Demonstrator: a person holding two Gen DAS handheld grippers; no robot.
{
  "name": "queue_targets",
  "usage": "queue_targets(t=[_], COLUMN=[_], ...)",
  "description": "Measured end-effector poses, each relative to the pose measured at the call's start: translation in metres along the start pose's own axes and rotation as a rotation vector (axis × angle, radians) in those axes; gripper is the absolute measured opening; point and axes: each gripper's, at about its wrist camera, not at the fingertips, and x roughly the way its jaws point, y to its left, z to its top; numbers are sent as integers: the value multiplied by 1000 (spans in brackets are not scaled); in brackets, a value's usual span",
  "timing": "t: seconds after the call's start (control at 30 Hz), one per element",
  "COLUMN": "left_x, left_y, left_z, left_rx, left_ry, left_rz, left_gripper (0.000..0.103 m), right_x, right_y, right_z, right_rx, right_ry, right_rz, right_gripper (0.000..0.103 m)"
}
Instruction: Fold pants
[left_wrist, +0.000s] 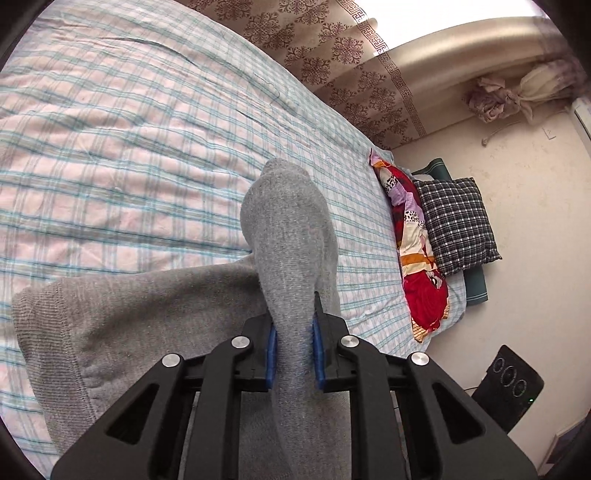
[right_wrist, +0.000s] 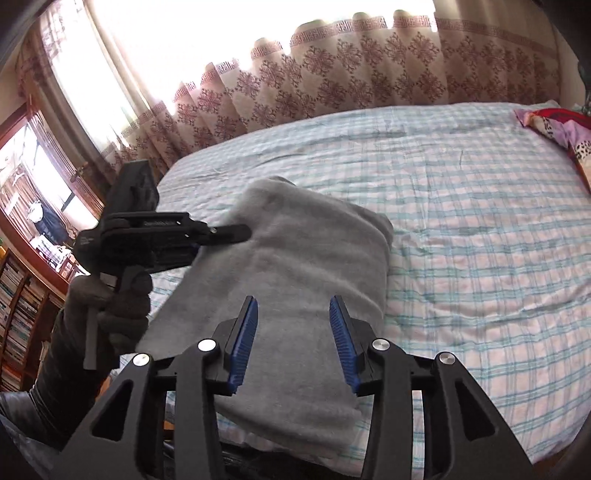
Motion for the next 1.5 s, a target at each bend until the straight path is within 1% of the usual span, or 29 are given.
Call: queue_targets(t=[0.13,0.27,0.4,0.5,0.6,0.67,0.73,0.87,0.93,1.0,1.1,1.2,1.27,1.33,1.43,1.5], left_x=[-20,-36,-46,-46,-41,-36,-34,-36,-39,-43,-54,-65,-69,-72,-75,-74], left_y=[17,35,62,78,90,96,98,87,78,70,63,56,51,47,44,41], left_z=[-4,-10,-11,-9,-11,-13,-15,-16,-16,-19,-29,-42,-52,-63,-79,-87], left_rx=[-15,-37,-88,-121,-142,-142,-133,-69,-33,-10,1,21,33,42,54,71], left_ry=[-29,-43,-57,-67,-52,-42,-41,-50,-58,-63,-72,-80,-76,-68,-61,-63], left_rz=[16,62,93,107,133,166,195,271,325,365,382,418,435,452,475,503], left_gripper=[15,15,15,15,15,15,19,24,31,35,40,47,50,54,54,54], right_x=[21,44,63,78,91,97,101,101,96,86,60,39,29,25,23,21], right_y=[5,26,48,57,58,57,58,59,57,50,32,8,-3,-8,-3,3], right_z=[-10,-18,-22,-24,-26,-29,-33,-33,-30,-23,-15,-15,-20,-30,-48,-57], right_rx=[-23,-78,-132,-144,-131,-117,-112,-132,-131,-123,-111,-94,-86,-93,-140,-179], right_ry=[70,136,179,203,229,247,258,253,242,211,140,105,110,136,186,199], right_rz=[28,103,179,197,215,230,234,240,256,265,223,152,126,120,130,140], right_gripper=[42,42,42,42,42,42,43,44,43,43,44,44,44,45,45,45])
